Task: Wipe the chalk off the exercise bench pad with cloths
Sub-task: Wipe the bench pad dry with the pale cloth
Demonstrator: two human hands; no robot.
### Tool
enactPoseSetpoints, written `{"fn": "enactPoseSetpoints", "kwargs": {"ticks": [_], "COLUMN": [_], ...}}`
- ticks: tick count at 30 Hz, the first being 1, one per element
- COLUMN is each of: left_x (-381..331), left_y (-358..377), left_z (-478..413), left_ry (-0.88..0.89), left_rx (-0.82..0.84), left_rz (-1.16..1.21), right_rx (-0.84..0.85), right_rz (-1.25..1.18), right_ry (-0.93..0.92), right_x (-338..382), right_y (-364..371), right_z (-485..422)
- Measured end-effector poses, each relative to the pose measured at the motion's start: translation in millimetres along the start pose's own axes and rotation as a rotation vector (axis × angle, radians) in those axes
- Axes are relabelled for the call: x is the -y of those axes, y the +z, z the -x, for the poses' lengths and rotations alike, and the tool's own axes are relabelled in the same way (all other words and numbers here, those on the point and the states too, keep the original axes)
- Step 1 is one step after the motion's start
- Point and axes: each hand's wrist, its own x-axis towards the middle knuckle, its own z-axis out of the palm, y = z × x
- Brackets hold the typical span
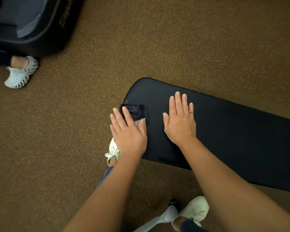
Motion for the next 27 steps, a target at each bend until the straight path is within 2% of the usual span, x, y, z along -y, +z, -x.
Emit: {"fn": "enactPoseSetpoints", "kwargs": {"ticks": [4,6,12,18,23,27], "left_x": [6.2,13.7,7.7,14.9,12.8,7.2], "left_y": [4.9,2.1,-5.7,2.0,-6.7,-0.9], "left_z": [26.1,13.4,-12.3,23.8,-19.6,12.2], "left_ry": [0.209,0.239,0.086,0.159,0.055,0.052], "left_rx": [0.043,0.041,0.006,0.051,0.064,0.016], "left_rz": [-0.114,-0.114,0.02,-0.069,0.029,-0.001], "right_rx": [-0.004,0.002,0.004,0.022,0.017,0.017], "right_rz": [0.005,0.013,0.005,0.013,0.018,0.015], "right_ry": [0.003,-0.008,-0.011,-0.008,-0.013,-0.004], "right_x": [0.8,-0.8,-1.0,-1.0,-1.8,0.7], "right_y": [0.6,0.0,0.0,-1.8,-1.5,-0.3], "right_z": [0.2,0.1,0.6,-0.1,-0.2,0.0]}}
